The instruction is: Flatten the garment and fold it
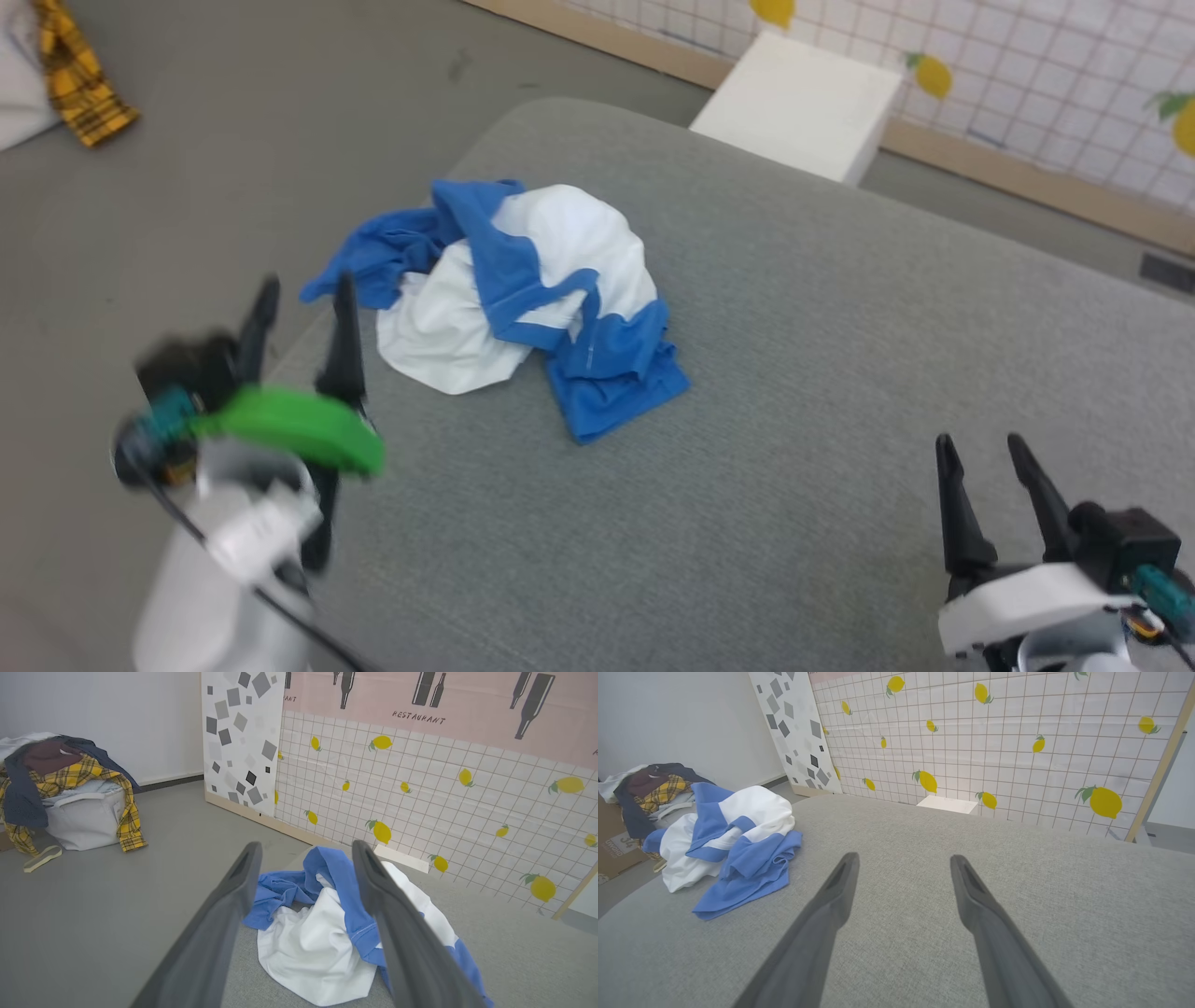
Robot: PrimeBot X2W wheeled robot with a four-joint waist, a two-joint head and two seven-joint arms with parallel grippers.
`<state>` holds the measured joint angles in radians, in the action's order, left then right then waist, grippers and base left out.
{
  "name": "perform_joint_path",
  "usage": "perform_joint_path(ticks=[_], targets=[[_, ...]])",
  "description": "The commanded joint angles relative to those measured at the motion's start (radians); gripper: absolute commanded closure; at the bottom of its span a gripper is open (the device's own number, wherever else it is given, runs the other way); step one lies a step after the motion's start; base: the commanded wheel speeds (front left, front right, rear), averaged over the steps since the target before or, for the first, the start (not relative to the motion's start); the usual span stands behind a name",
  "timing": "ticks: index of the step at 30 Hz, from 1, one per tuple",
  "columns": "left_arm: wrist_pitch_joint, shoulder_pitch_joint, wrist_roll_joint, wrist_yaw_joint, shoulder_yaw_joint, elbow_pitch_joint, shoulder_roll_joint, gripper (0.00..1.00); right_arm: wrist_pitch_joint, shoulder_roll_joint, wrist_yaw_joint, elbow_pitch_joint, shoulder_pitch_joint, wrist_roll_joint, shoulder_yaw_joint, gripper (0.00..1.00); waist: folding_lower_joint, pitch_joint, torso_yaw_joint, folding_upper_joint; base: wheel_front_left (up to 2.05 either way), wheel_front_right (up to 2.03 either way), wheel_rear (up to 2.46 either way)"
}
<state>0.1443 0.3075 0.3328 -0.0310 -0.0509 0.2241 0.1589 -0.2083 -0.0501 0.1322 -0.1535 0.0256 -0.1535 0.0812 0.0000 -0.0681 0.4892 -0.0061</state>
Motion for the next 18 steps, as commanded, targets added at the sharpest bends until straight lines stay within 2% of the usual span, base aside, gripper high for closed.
perform_joint_path(ticks=[1,6,10,14,18], targets=[[-0.024,0.053,0.021,-0.016,0.008,0.021,0.015,0.0,0.008,0.0,-0.002,0.013,-0.021,0.011,0.0,0.0,0.0,-0.052,-0.052,0.0061,0.0,0.0,0.0],[-0.209,0.24,0.122,-0.056,0.037,0.153,0.073,0.0,0.038,0.0,-0.002,0.057,-0.056,0.042,-0.004,0.0,0.0,-0.138,-0.141,0.0061,0.0,0.0,0.0],[-0.395,0.355,0.2,-0.058,0.064,0.28,0.111,0.0,0.053,0.0,-0.002,0.087,-0.078,0.052,0.001,0.0,0.0,-0.207,-0.216,0.0061,0.0,0.0,0.0],[-0.585,0.434,0.263,-0.016,0.094,0.377,0.14,0.0,0.058,0.0,-0.002,0.106,-0.095,0.059,0.011,0.0,0.0,-0.274,-0.284,0.0061,0.0,0.0,0.0],[-0.699,0.473,0.276,0.042,0.103,0.413,0.164,0.0,0.06,0.0,-0.002,0.122,-0.105,0.064,0.016,0.0,0.0,-0.325,-0.328,0.0061,0.0,0.0,0.0]])
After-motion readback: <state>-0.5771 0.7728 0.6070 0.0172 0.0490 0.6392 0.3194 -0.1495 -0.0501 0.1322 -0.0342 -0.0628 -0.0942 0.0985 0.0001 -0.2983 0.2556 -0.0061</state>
